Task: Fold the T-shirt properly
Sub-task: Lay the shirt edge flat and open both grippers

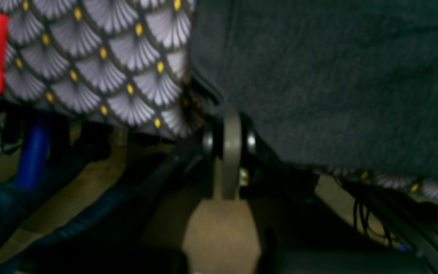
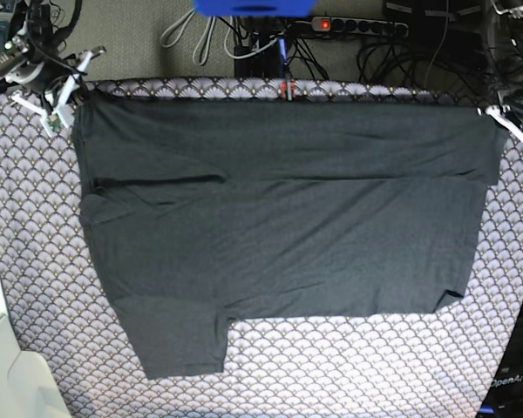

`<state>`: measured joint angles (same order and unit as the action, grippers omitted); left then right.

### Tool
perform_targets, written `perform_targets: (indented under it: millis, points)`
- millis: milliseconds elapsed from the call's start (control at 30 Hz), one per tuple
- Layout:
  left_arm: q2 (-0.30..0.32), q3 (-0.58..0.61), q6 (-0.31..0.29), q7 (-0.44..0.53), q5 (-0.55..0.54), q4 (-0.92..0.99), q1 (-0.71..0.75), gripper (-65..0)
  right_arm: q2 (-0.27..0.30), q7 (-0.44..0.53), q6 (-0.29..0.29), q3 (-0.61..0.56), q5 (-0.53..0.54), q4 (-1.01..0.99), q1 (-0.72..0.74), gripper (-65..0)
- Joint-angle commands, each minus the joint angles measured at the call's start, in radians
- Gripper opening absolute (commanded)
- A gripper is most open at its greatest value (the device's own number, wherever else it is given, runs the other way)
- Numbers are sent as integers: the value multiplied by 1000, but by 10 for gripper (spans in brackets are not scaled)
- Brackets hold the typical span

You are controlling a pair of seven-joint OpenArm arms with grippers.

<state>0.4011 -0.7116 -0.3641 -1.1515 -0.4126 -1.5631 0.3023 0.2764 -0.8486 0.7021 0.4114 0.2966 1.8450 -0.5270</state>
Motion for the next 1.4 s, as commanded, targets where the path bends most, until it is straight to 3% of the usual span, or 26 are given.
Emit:
perform_targets:
  millis: [0,200,467,633,833,1000,1367]
  points:
    - [23,-7,1,6,5,-9,-1,-641,11,15,-4,8,-4,15,3,-650]
    - [23,-6,1,5,5,-7,1,-614,11,15,-4,8,-95,-6,35,-650]
    - [23,-6,1,3,5,-7,-2,-342,13,22,-4,8,-113,-106,90,-650]
    - [23,-6,0,3,5,-20,2,-235,13,22,-4,8,-112,-103,92,-650]
    - [23,-6,0,3,5,-20,2,-228,13,9,-4,10,-112,-109,92,-650]
    - [23,-6,0,3,5,-20,-1,-228,13,-102,-4,54,-113,-123,143,-649]
    - [34,-6,0,3,5,-29,-7,-228,14,-125,-4,60,-110,-132,161,-493]
